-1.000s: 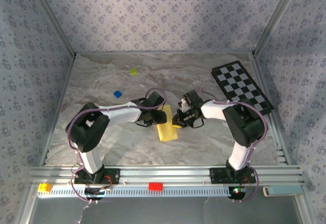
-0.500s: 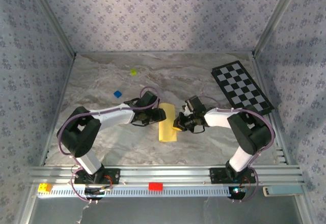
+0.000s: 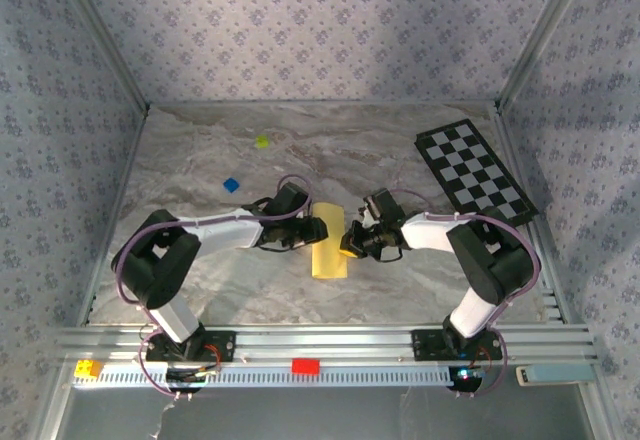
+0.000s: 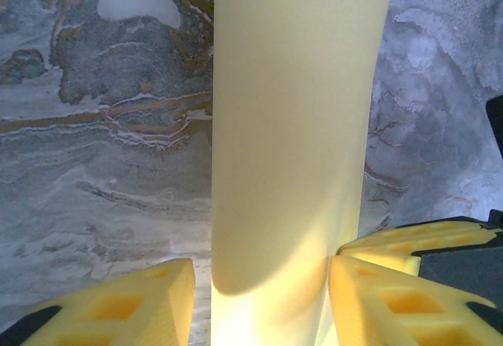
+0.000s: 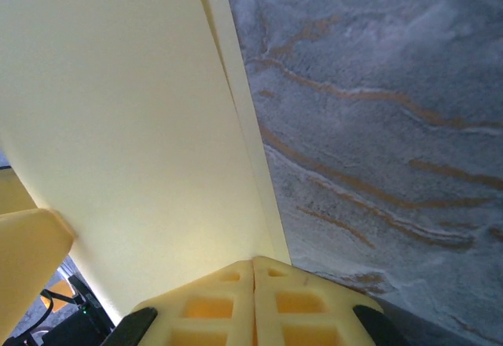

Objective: Fold a paper plane with a square sheet of paper (pick it up from the middle)
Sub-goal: First fold the square sheet of paper in half at the center of the table.

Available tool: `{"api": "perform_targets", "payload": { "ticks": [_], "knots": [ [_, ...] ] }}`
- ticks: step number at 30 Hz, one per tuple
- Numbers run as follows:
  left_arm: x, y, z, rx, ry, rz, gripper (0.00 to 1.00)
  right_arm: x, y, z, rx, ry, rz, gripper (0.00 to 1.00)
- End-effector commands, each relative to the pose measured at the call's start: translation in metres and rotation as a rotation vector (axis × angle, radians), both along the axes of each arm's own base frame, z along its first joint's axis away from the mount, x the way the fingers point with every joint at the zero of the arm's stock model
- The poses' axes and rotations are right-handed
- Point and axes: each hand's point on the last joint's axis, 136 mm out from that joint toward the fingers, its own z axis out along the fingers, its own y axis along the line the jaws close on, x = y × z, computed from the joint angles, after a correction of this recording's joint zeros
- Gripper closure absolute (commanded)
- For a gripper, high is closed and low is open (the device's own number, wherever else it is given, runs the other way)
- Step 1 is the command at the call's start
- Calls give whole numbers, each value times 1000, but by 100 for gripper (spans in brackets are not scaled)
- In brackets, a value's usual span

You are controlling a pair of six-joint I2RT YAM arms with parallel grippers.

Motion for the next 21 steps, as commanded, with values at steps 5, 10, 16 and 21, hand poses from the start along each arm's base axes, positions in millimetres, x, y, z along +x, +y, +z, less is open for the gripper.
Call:
{"api": "perform_targets", "payload": {
  "ticks": [5,10,16,21],
  "knots": [
    [0,-2,-13,42,33,-46,57,-11,-17,-14,-88,47,-13,90],
    [-1,3,-17,67,37,-39,59,0,-9,9,-22,-44,10,85],
    [0,9,-20,94,39,-18,60,23,-40,49,-62,-182,-58,80],
    [-1,9,-24,108,49,-19,60,31,-81,57,-96,-204,-177,81]
  ]
}}
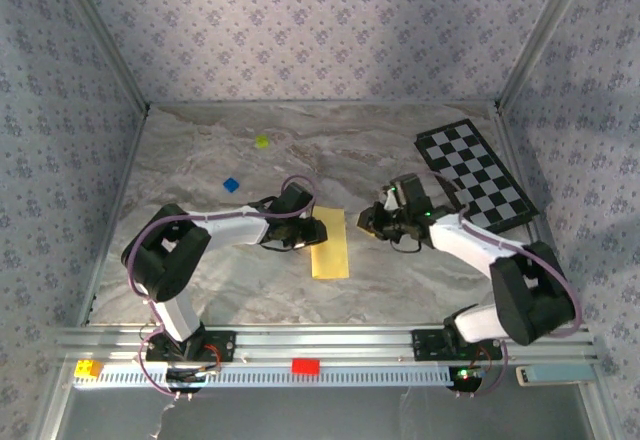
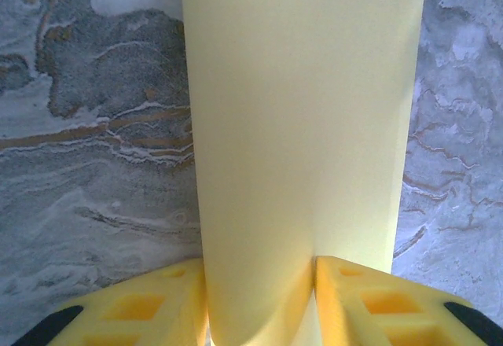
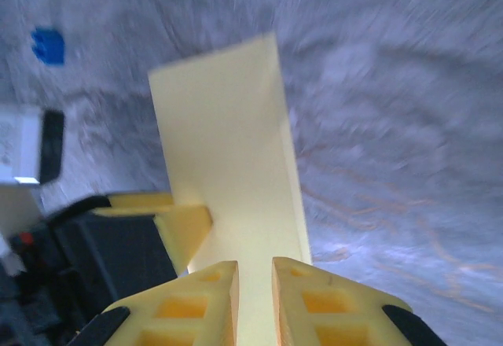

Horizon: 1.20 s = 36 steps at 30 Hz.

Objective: Fold a paper plane with a square sheet of paper (pick it up from the middle)
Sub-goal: First fold the square sheet of paper in half at the center of the table.

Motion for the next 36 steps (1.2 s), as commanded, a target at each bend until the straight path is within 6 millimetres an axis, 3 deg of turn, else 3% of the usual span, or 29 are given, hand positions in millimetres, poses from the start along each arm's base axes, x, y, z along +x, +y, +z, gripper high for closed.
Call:
{"api": "perform_targets", "payload": {
  "ticks": [1,6,14,36],
  "knots": [
    [-2,8,-10,62,33,3,60,-8,-32,-14,-70,40,-62,81],
    [-2,9,-13,87,32,-14,60,-13,-42,-17,-72,54,-85,81],
    [-7,11,-25,167,59,-65,60,-15,-44,-21,-84,61,-80,81],
    [-8,11,-34,235,69,-90,57,-19,-27,-29,-52,92,1,80]
  ]
}}
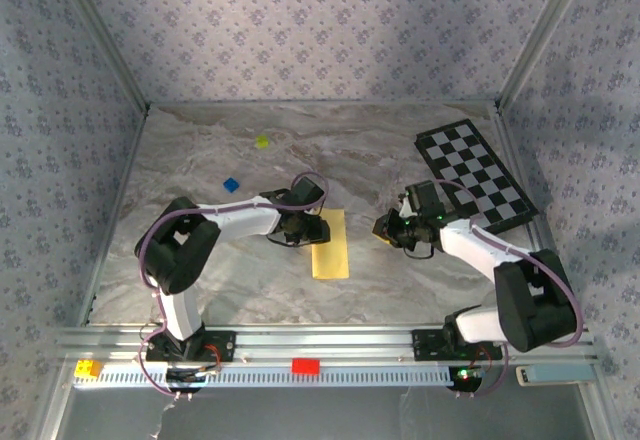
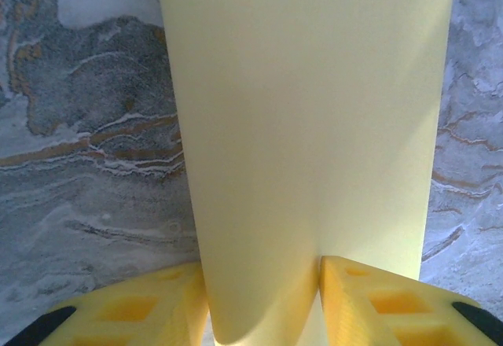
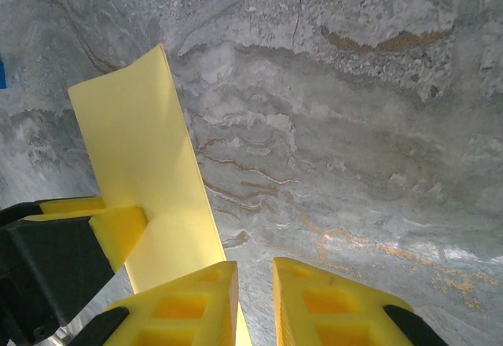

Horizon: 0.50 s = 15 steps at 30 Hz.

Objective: Fold a paper plane with a square sheet of paper (pick it up from the middle)
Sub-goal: First fold the square sheet of paper in half at the center of the table.

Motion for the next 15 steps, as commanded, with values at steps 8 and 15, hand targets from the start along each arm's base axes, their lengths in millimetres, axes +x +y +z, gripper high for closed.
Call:
{"api": "perform_targets", "payload": {
  "ticks": [8,15],
  "knots": [
    [-10,16,-34,113,58,8,57,-3,10,-3,4,17,52,80],
    [-13,16,-39,118,66,-1,57,-4,11,-5,2,22,59,80]
  ]
}}
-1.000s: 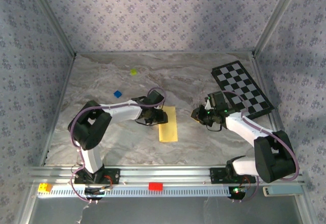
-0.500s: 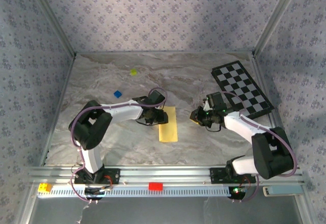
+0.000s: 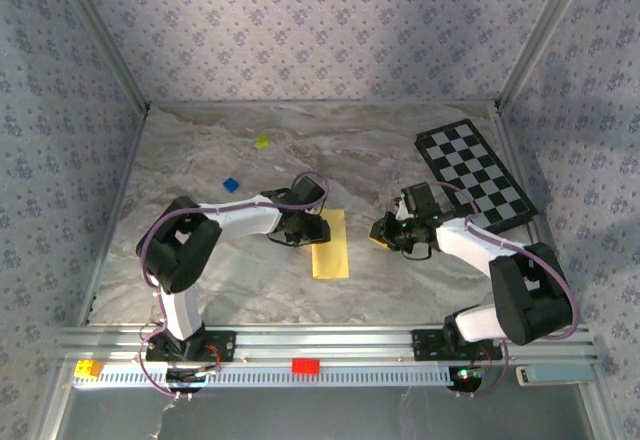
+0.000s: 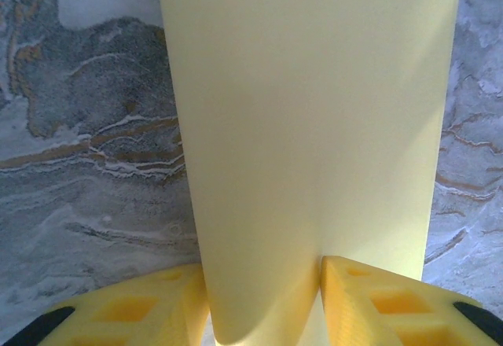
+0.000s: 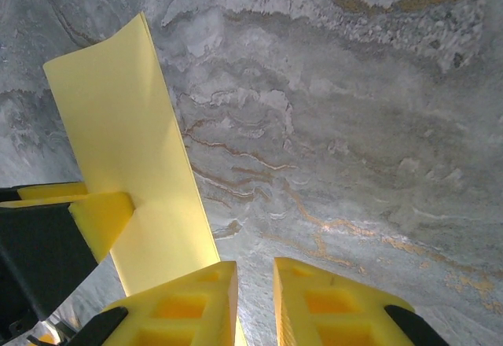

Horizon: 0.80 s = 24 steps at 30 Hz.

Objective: Fold a paper plane with a square sheet of paper (pick it up from the middle)
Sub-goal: First fold the square sheet of paper in half at the center of the table.

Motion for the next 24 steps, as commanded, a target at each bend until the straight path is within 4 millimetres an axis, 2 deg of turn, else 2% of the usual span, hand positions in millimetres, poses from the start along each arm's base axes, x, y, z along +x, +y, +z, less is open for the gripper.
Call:
{"api": "perform_targets", "payload": {
  "ticks": [1,24],
  "knots": [
    [-12,16,-38,109,57,-2,57,3,5,4,4,-11,27,79],
    [-14,15,-45,138,66,-12,56,2,11,2,0,-2,58,79]
  ]
}}
